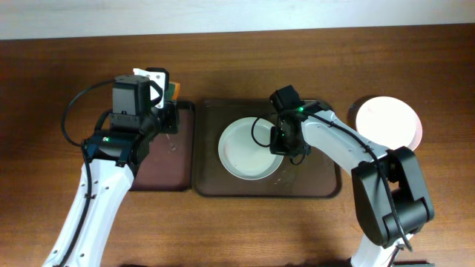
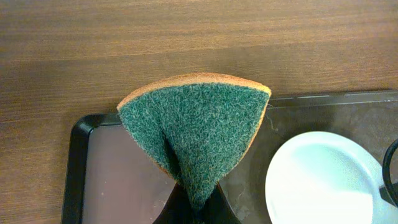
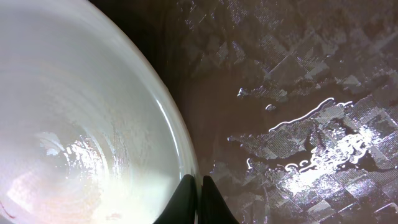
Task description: Clean dirty plates on tray and stack at the side
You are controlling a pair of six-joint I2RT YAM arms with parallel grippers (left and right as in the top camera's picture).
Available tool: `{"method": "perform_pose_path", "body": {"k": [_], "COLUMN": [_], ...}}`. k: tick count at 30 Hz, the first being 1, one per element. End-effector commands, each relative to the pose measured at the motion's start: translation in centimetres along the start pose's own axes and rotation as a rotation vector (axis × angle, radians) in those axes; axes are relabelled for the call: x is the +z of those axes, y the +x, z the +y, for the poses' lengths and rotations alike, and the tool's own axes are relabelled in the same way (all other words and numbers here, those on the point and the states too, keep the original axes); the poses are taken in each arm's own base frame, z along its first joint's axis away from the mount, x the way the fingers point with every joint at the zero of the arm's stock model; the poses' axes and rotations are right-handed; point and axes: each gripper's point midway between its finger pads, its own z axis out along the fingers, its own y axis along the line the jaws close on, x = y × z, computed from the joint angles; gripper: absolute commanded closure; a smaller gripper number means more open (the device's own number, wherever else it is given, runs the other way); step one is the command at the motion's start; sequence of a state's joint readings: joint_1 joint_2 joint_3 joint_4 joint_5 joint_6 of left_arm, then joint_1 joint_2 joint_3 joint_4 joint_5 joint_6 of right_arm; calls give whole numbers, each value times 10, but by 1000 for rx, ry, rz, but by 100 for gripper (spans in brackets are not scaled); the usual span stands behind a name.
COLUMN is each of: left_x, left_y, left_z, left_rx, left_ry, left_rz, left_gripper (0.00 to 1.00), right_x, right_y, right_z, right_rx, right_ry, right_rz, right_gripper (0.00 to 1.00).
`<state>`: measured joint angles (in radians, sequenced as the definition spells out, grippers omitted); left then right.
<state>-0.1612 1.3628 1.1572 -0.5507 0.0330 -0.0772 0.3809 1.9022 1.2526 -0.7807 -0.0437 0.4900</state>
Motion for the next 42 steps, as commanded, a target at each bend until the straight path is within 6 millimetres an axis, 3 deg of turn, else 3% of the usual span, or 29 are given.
{"method": "perform_pose_path", "body": {"k": [1,20,23,27,30,32,36,38,42], "left_x": [-13,-12,3,49,65,71,65,66,80], "left_y": [-16,-12,14,81,112,116,88,87,114], "left_z": [3,3,6,12,13,-11,-77,-95,-158], "left_rx": [-19,-23,-26,-34,-62,-95,-138,-230,-285], "left_ry": [-11,-15,-24,-47,-48,86,453,461,514], "left_rz": [-62,-49,63,348,468,490,404,422,526], "left_gripper": [100,100,100,100,100,100,100,100,100], "right_x": [8,8,8,8,8,8,8,8,8], "right_y": [4,5,5,5,5,5,5,5,5], "right_z": [-5,-5,-5,-5,-5,-5,-5,-5,-5], "right_rx": [3,4,4,3,3,3,3,3,3], "right_ry": [21,22,22,22,22,22,22,23,23], "right_rz": [20,21,22,22,22,22,23,22,22], "right_gripper": [96,96,96,96,96,96,96,96,96]}}
